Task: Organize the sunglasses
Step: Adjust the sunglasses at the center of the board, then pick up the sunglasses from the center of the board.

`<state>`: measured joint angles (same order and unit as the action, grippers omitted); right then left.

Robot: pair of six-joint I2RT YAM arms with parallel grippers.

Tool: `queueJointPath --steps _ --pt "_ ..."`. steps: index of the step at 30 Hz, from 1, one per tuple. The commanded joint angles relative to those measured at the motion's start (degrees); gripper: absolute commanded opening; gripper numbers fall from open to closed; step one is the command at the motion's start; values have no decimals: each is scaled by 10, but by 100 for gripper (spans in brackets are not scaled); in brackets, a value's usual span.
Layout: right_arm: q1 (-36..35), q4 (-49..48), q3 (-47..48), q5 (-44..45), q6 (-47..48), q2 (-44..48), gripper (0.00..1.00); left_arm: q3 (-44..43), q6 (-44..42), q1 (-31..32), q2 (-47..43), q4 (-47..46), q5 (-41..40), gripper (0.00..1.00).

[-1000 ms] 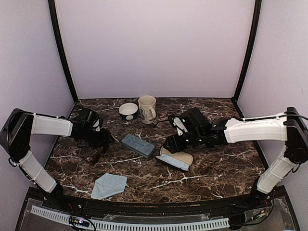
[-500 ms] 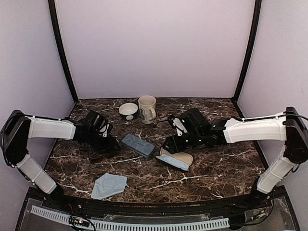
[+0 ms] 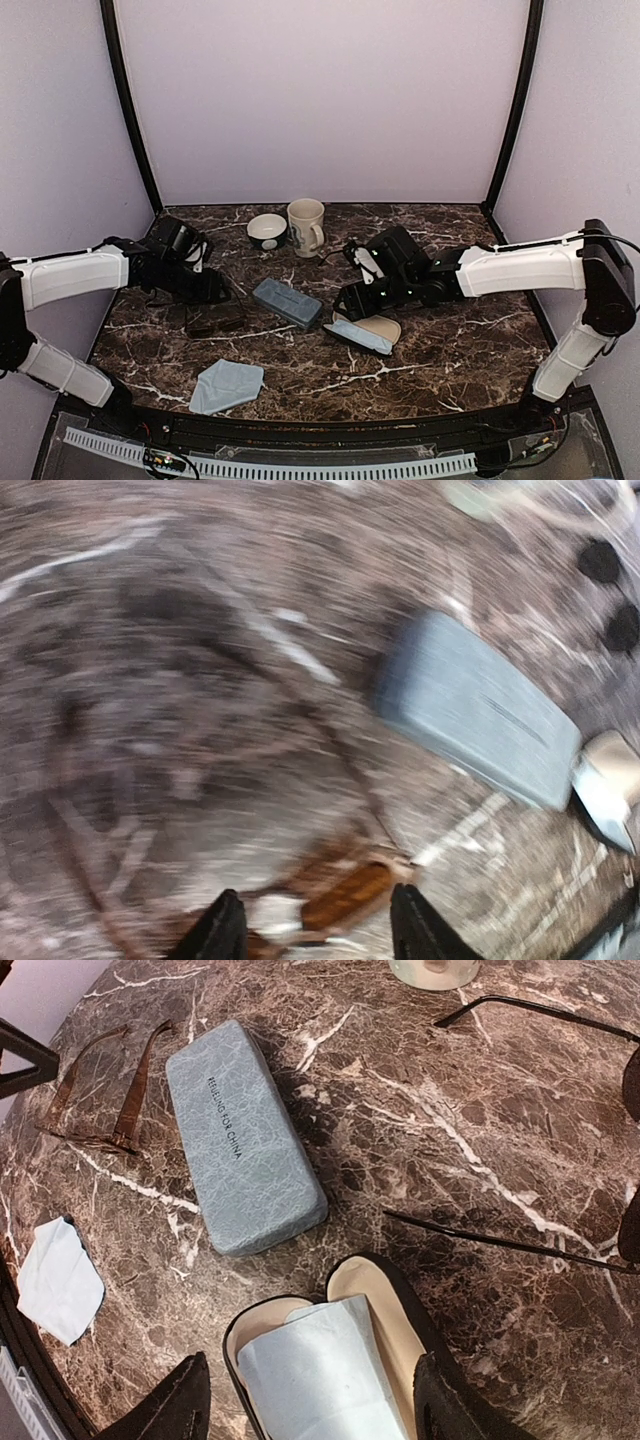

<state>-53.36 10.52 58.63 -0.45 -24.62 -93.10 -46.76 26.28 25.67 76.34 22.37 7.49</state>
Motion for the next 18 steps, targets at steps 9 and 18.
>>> queueJointPath --steps 9,18 --pt "1 -18 13 -4 8 -9 70 9 -29 -78 -6 68 -164 43" --pt "1 -14 19 -7 17 -14 70 -19 -49 -84 86 40 -174 35"
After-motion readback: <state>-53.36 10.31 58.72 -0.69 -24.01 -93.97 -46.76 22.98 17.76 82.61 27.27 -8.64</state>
